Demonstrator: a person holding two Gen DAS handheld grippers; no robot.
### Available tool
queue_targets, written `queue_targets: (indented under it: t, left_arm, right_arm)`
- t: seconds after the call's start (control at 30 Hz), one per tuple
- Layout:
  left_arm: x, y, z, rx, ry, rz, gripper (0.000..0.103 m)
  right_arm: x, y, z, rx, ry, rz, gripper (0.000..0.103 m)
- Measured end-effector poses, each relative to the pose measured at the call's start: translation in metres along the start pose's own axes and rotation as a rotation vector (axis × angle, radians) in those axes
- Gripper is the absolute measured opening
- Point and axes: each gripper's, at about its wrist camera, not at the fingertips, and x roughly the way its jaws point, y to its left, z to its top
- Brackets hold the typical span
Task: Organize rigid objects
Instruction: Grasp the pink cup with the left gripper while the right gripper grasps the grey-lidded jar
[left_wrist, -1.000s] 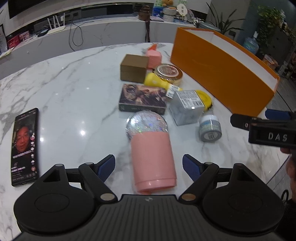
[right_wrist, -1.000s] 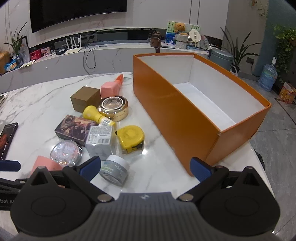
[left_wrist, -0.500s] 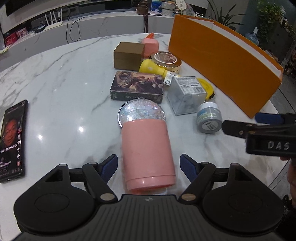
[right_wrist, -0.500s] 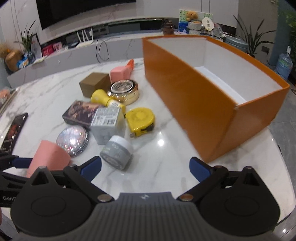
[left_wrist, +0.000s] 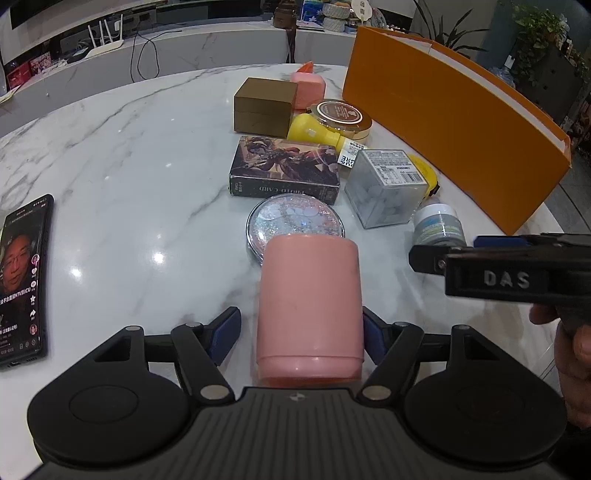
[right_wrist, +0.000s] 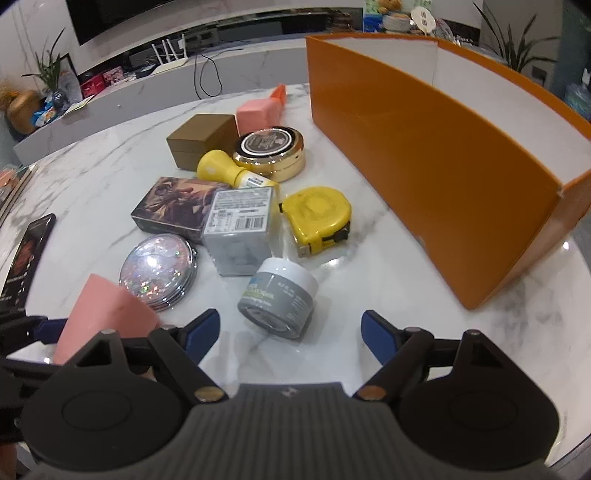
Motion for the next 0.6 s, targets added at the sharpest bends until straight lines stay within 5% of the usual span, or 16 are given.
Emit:
queue_targets:
  t: [0.3, 0.47, 0.6]
  left_arm:
    - [-0.001, 0.005, 0.0, -0.003, -0.001, -0.029, 0.078]
    - [-0.004, 0.006, 0.0, -0.004, -0.005, -0.056, 0.066]
    - [-0.005, 0.007, -0.001, -0.011, -0.007, -0.071, 0.062]
  right_arm:
    - [0.012, 0.003, 0.004, 0.026, 0.002, -0.011, 0.067]
    - [0.012, 0.009, 0.004, -0.01, -0.013, -0.009, 0.048]
    - [0.012, 0.011, 0.003, -0.027, -0.02, -0.008, 0.048]
